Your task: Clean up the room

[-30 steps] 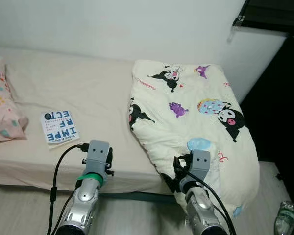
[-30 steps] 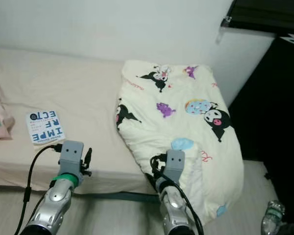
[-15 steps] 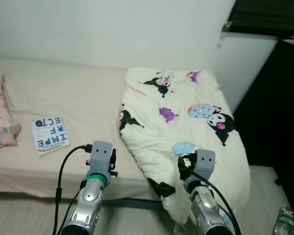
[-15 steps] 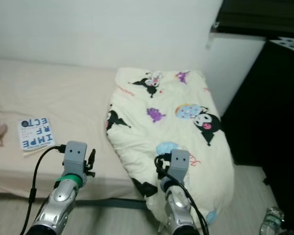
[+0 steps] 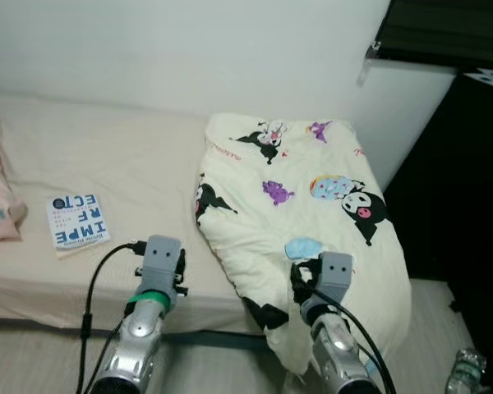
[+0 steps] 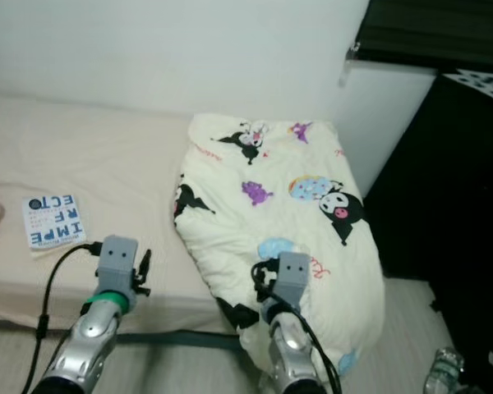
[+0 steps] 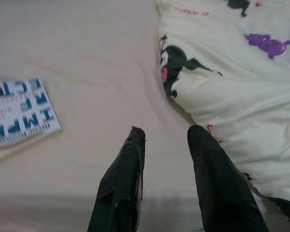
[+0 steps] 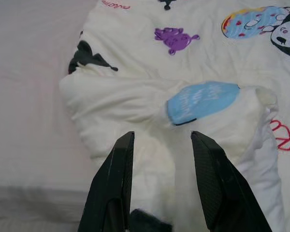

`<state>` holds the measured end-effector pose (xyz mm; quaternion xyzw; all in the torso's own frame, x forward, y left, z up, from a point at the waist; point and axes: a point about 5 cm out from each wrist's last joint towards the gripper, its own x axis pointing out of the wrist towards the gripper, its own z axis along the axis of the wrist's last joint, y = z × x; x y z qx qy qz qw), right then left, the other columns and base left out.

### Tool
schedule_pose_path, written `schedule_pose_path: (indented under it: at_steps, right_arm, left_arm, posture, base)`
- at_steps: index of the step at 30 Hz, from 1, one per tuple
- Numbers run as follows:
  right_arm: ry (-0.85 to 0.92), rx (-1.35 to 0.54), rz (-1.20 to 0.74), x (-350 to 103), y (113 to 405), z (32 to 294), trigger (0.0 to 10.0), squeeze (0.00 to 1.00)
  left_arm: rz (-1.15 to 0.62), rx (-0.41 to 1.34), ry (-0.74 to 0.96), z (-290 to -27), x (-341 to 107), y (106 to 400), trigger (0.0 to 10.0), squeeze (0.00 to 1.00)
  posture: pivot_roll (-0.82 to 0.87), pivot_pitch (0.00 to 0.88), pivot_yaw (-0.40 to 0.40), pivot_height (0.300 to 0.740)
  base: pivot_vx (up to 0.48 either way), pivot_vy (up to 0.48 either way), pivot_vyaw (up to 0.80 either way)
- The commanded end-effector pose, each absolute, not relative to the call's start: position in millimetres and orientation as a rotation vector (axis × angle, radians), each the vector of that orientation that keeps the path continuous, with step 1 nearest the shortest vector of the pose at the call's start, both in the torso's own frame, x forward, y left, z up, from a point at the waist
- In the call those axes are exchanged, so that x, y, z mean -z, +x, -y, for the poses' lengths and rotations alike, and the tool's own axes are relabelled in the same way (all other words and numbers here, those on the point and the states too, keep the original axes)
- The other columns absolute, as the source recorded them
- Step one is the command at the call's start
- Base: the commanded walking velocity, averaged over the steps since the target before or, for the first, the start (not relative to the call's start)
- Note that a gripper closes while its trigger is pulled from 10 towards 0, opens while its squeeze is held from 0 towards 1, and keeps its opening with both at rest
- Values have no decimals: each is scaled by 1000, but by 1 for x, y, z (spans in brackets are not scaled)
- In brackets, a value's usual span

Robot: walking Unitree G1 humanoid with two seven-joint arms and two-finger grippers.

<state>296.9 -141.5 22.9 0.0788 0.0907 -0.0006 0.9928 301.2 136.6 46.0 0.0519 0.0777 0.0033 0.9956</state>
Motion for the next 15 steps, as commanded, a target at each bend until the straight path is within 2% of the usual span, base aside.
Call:
schedule_pose_path:
  at_steps: [1, 15]
  right_arm:
    - [161, 29, -210, -17, 293, 148, 10000, 0]
    - [160, 25, -206, -18, 293, 150, 10000, 0]
  left_arm:
    - [-178, 7, 80, -129, -42, 300, 10000, 0]
    - [-178, -1, 69, -129, -39, 296, 10000, 0]
  posture:
    - [-27, 0, 19, 740]
    - [-28, 0, 9, 740]
  base:
    - [0, 0, 0]
    - [0, 0, 0]
